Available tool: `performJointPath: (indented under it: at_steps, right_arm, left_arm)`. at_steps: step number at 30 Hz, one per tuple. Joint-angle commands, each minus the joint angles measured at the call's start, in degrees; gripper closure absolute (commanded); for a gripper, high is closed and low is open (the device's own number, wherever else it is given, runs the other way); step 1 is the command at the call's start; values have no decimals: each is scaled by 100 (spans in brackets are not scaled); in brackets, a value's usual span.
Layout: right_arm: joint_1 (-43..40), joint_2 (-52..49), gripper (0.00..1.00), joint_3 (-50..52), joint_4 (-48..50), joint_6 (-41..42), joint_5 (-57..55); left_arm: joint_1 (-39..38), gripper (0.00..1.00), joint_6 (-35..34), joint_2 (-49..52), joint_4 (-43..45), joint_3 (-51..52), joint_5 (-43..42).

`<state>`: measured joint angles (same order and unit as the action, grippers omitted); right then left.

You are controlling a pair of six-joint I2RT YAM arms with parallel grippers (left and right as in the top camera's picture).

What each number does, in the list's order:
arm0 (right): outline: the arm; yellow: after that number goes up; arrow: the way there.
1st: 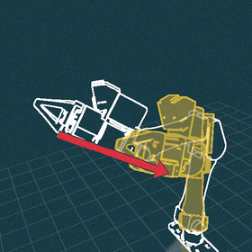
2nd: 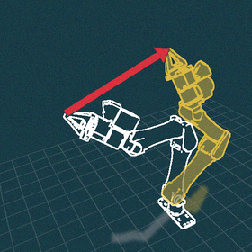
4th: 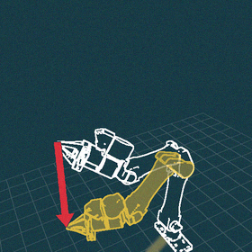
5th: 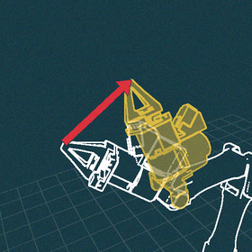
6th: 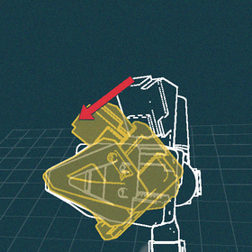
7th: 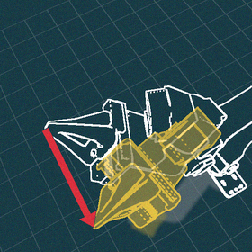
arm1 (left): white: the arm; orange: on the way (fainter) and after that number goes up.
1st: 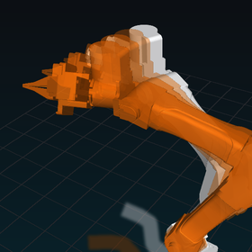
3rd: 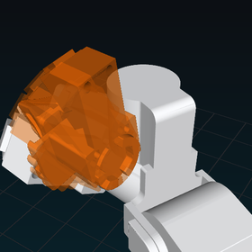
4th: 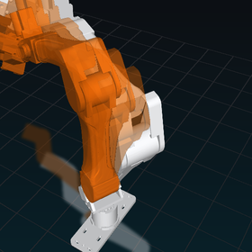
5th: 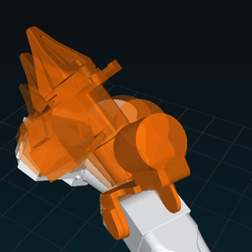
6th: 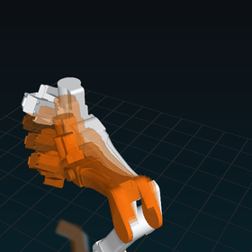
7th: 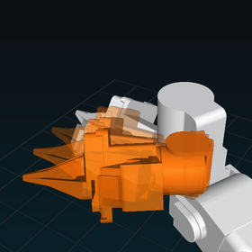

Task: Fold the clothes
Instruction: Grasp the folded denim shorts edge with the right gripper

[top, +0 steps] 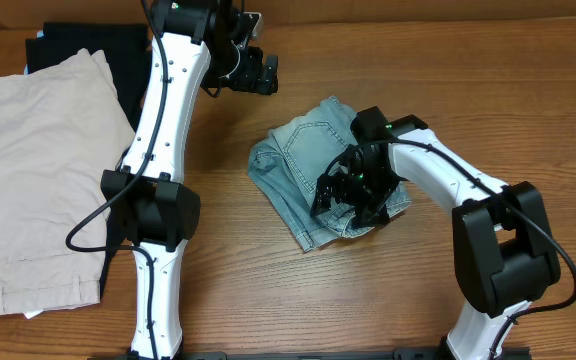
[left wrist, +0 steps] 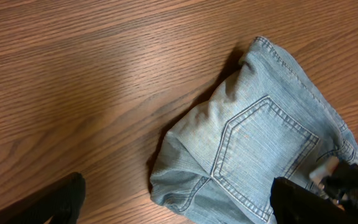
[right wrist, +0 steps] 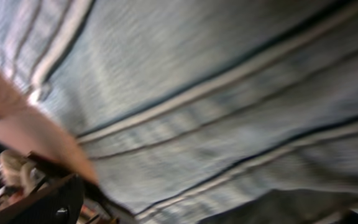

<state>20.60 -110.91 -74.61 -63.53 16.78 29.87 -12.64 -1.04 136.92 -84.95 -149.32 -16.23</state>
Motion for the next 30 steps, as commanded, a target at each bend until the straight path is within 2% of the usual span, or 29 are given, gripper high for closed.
performJointPath:
  at_steps: [1, 5, 9, 17, 30]
  right_arm:
    - [-42, 11, 0, 44, 136, 275, -758]
    - [-42, 11, 0, 269, 649, 476, -975]
    - [-127, 11, 0, 271, 737, 501, -1176]
    - [-664, 9, 1, 271, 1493, 728, -1401]
    - [-1777, 9, 2, 251, 2267, 240, -1165]
  left_arm:
    - [26, 3, 129, -170, -11, -127, 35]
    - [26, 3, 129, -170, -17, -127, 35]
    - [24, 3, 127, -168, -9, -127, 33]
    - [24, 3, 127, -168, -26, -127, 33]
    - [24, 3, 125, -168, -11, -127, 11]
